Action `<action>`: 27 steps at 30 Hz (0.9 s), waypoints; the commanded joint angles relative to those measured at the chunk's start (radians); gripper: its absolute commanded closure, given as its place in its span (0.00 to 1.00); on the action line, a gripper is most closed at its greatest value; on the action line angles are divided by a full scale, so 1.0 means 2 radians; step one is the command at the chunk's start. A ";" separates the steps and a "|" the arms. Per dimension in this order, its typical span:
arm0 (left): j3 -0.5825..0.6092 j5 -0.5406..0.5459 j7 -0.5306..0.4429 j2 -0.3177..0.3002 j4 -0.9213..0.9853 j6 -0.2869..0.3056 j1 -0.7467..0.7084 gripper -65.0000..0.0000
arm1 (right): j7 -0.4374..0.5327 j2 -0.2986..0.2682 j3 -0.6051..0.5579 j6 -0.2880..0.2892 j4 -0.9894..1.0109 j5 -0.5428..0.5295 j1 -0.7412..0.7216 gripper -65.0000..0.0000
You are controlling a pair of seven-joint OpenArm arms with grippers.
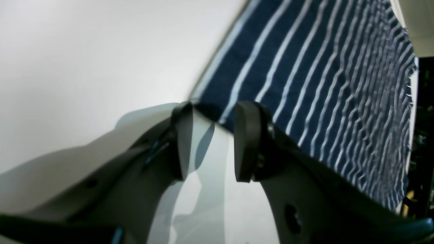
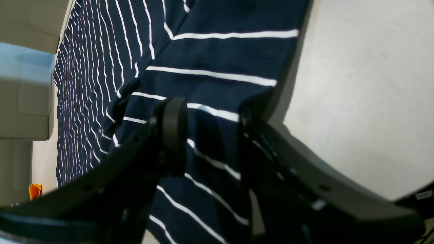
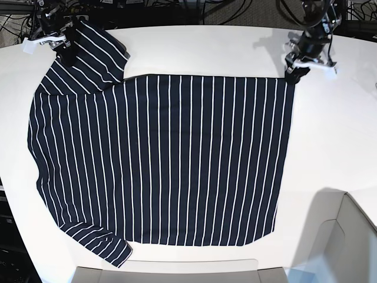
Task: Fold the T-shirt properly
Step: 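Move both grippers down to the shirt's collar-edge corners and grasp them, then lift the collar edge with both grippers and fold it over the shirt body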
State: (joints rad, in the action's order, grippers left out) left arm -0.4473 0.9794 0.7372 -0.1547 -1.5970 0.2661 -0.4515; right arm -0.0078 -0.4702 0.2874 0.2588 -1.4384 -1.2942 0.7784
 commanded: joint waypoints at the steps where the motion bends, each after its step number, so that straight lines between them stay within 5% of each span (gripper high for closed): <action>1: 0.003 -0.001 0.005 -0.003 -0.001 -0.002 0.001 0.66 | 0.006 -0.007 0.002 0.006 -0.007 -0.002 0.002 0.68; 13: 0.021 -0.001 0.001 -0.003 0.064 -0.002 0.036 0.67 | 0.006 -0.007 0.002 0.006 -0.017 -0.002 0.004 0.68; 18: 0.019 -0.001 0.001 -0.003 0.064 -0.002 0.036 0.81 | 0.006 -0.007 0.001 0.006 -0.018 -0.002 0.004 0.69; 22: 0.016 -0.001 0.002 -0.003 0.064 -0.002 0.033 1.00 | 0.006 -0.007 0.003 0.006 -0.018 -0.002 0.006 0.87; 24: 0.016 -0.001 0.003 -0.010 0.064 -0.002 0.032 1.00 | 0.006 -0.007 0.003 0.006 -0.018 -0.002 0.006 1.00; 27: 0.016 0.002 0.005 -0.018 0.062 -0.002 0.019 1.00 | 0.006 -0.016 0.003 0.006 -0.035 -0.002 0.020 1.00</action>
State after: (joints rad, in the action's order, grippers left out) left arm -0.4084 1.0039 0.7322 -0.1856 -1.4670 0.2790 -0.3981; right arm -0.0093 -0.4808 0.2840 0.2485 -1.4895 -1.2911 0.8009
